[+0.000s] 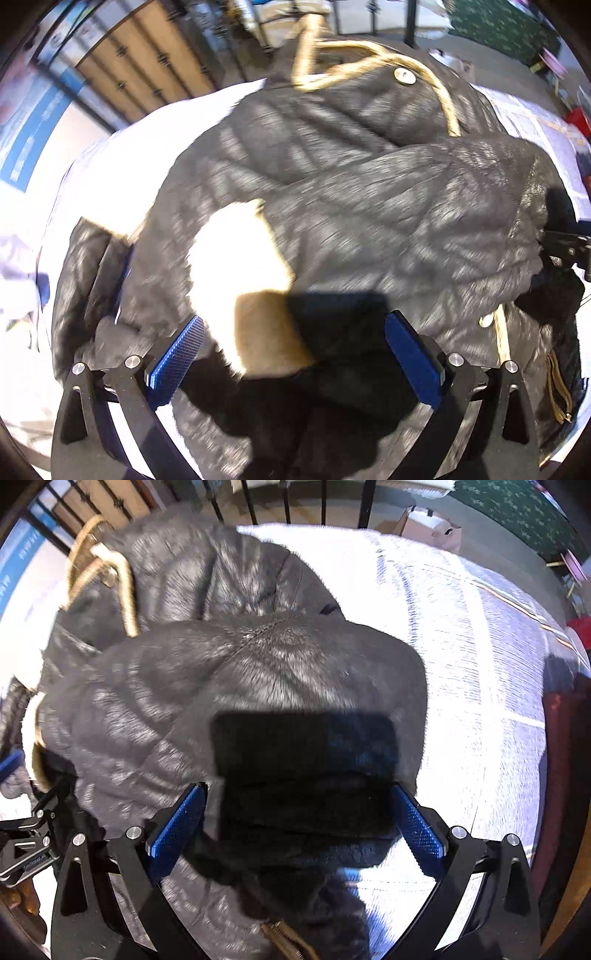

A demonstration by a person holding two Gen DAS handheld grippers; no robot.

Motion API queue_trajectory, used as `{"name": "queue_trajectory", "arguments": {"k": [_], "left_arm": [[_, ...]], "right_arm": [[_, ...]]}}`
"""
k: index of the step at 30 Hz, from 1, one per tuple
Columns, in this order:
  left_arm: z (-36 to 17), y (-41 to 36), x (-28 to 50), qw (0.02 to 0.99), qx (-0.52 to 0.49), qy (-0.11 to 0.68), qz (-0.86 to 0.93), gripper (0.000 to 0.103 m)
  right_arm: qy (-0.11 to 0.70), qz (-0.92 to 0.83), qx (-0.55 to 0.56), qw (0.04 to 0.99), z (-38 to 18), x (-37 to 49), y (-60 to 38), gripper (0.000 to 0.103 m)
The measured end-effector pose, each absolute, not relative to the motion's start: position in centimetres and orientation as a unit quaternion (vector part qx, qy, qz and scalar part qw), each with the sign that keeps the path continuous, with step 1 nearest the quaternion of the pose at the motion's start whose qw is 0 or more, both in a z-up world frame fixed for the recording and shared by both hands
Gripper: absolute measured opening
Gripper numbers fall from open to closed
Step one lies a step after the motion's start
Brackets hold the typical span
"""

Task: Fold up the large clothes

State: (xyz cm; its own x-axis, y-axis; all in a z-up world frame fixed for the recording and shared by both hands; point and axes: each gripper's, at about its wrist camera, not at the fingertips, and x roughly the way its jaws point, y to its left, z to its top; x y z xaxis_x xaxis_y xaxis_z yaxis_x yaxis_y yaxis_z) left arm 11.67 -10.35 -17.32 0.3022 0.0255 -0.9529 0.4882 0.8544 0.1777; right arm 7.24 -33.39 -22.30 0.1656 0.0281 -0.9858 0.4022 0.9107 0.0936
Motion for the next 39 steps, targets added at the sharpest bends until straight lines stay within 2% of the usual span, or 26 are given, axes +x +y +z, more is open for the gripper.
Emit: {"name": "queue_trajectory", "arguments": {"k": [4,8,11,14,18,21,23,25,28,31,33,39], "left_arm": [[-15.0,-5.6,12.2,0.800,0.194,0.555,-0.118,0.095],[-12.9,-0.9,15.3,0.824,0.206,0.525,-0.053,0.095],[-12.5,3.1,20.3,0.824,0.195,0.532,0.007,0.095],[-14.3,7.2,24.4,0.804,0.180,0.566,0.043,0.092],[-17.8,9.4,26.9,0.767,0.211,0.604,0.049,0.078],[-19.5,9.8,27.2,0.750,0.219,0.623,0.043,0.076],[-20.7,10.0,27.7,0.739,0.204,0.640,0.047,0.060],[-21.1,10.8,28.0,0.737,0.160,0.655,0.057,0.037],[-20.8,12.4,28.2,0.742,0.093,0.662,0.059,0.026],[-19.9,14.1,28.1,0.748,0.053,0.660,0.055,0.016],[-18.4,15.5,28.1,0.754,0.009,0.655,0.056,0.013],[-10.1,16.1,27.6,0.809,-0.049,0.585,0.030,0.011]], "right_arm": [[0.612,-0.123,0.191,0.757,-20.2,5.3,-32.9,0.098],[0.605,-0.111,0.207,0.761,-18.9,3.7,-32.0,0.098],[0.614,-0.104,0.207,0.754,-18.7,2.9,-31.3,0.098],[0.613,-0.106,0.221,0.751,-18.3,1.9,-30.1,0.098],[0.608,-0.110,0.238,0.749,-17.0,0.1,-29.5,0.098],[0.609,-0.117,0.239,0.748,-16.8,0.1,-29.6,0.098],[0.611,-0.122,0.234,0.746,-16.8,-0.6,-29.7,0.098],[0.616,-0.126,0.235,0.741,-17.0,-1.1,-30.0,0.098],[0.620,-0.139,0.241,0.734,-17.5,-1.6,-30.1,0.098],[0.616,-0.143,0.251,0.733,-17.5,-2.0,-30.5,0.098],[0.615,-0.142,0.252,0.734,-17.4,-2.1,-30.6,0.098],[0.613,-0.133,0.264,0.733,-17.6,-1.7,-30.8,0.098]]}}
